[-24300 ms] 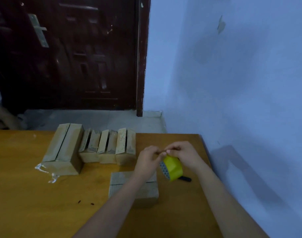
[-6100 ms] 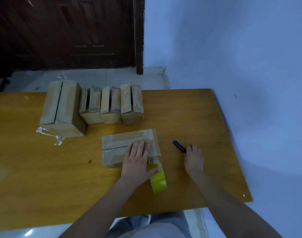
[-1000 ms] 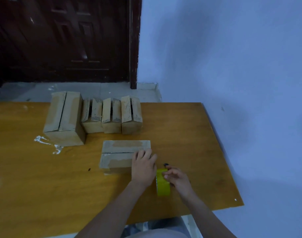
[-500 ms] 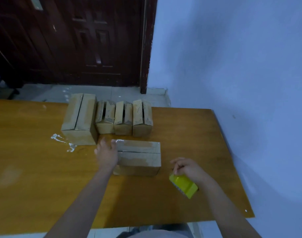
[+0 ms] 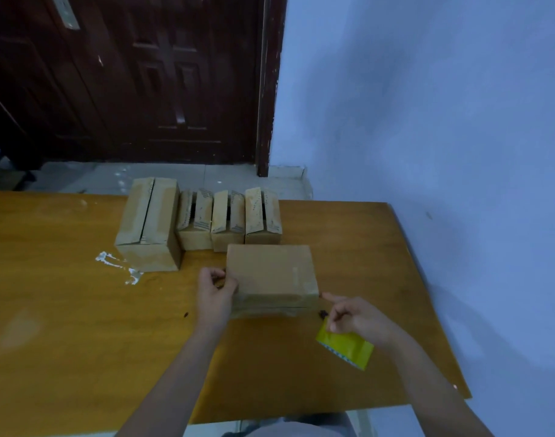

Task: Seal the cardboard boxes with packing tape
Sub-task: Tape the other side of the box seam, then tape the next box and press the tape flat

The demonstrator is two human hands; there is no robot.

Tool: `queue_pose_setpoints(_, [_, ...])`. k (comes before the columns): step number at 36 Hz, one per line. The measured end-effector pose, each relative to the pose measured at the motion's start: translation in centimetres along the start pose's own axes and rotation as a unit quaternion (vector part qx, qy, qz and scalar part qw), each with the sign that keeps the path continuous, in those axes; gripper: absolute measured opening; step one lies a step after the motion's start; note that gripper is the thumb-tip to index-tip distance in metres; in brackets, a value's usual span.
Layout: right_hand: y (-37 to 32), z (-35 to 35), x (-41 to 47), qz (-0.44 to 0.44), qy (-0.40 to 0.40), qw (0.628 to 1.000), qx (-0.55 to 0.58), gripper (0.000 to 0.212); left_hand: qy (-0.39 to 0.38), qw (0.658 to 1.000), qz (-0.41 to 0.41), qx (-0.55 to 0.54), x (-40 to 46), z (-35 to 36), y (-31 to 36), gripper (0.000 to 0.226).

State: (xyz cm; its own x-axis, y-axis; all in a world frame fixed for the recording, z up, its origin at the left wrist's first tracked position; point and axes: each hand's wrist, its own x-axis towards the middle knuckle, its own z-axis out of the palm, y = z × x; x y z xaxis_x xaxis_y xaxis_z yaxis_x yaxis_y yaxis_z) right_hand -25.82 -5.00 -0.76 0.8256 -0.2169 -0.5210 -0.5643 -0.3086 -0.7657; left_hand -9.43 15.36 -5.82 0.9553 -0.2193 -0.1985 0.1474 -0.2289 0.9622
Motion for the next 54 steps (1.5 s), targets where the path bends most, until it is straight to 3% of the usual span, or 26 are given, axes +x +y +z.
queue_pose_setpoints(2, [0.9,0.4,-0.2,0.005,0.004,1.0,-0.004,0.019,-0.023,0.999,0.028,-0.018,-1.0,-0.1,-0.7,0.026])
queue_pose_setpoints(8, [2.3,2.1,0.3,0.041,-0.009,0.999,-0.022,0.024,-0.031,0.995,0.073,0.054,-2.1,-0.1,-3.2,0.081])
queue_pose_setpoints(12, [3.1,3.3,1.6,0.069,-0.022,0.997,-0.03,0.033,-0.024,0.979,0.122,0.161,-2.9,-0.3,-5.2,0.087])
queue_pose_setpoints(18, [3.9,3.7,2.0,0.109,-0.016,0.994,0.004,0.026,-0.065,0.975,0.085,0.195,-3.5,-0.9,-7.9,0.071])
queue_pose_setpoints(22, [4.3,2.2,0.9,0.118,0.0,0.992,0.035,0.025,-0.003,0.968,0.093,0.234,-3.2,-2.0,-7.7,0.059])
queue_pose_setpoints(26, [3.9,-0.3,-0.1,0.074,0.065,0.994,0.044,0.026,0.048,0.961,0.151,0.228,-2.3,-2.4,-5.0,0.039])
queue_pose_setpoints(29, [2.0,-1.9,-0.6,0.021,0.111,0.992,0.048,0.03,0.021,0.954,0.212,0.212,-2.1,-1.0,-2.0,0.026])
queue_pose_setpoints(32, [-0.7,-2.9,-0.6,-0.044,0.128,0.99,0.024,0.032,-0.077,0.951,0.252,0.163,-2.5,1.4,1.1,0.012])
queue_pose_setpoints(37, [-5.1,-2.8,-0.1,-0.123,0.131,0.983,-0.035,0.028,-0.255,0.913,0.295,0.122,-4.1,6.1,5.0,0.031])
queue_pose_setpoints(46, [-7.6,-2.5,0.3,-0.187,0.211,0.959,0.029,0.026,-0.216,0.944,0.234,0.083,-3.7,7.2,8.2,0.03])
queue_pose_setpoints(54, [-10.2,-4.0,1.0,-0.27,0.26,0.927,-0.004,0.026,-0.195,0.915,0.296,0.191,-2.9,6.2,12.7,0.029])
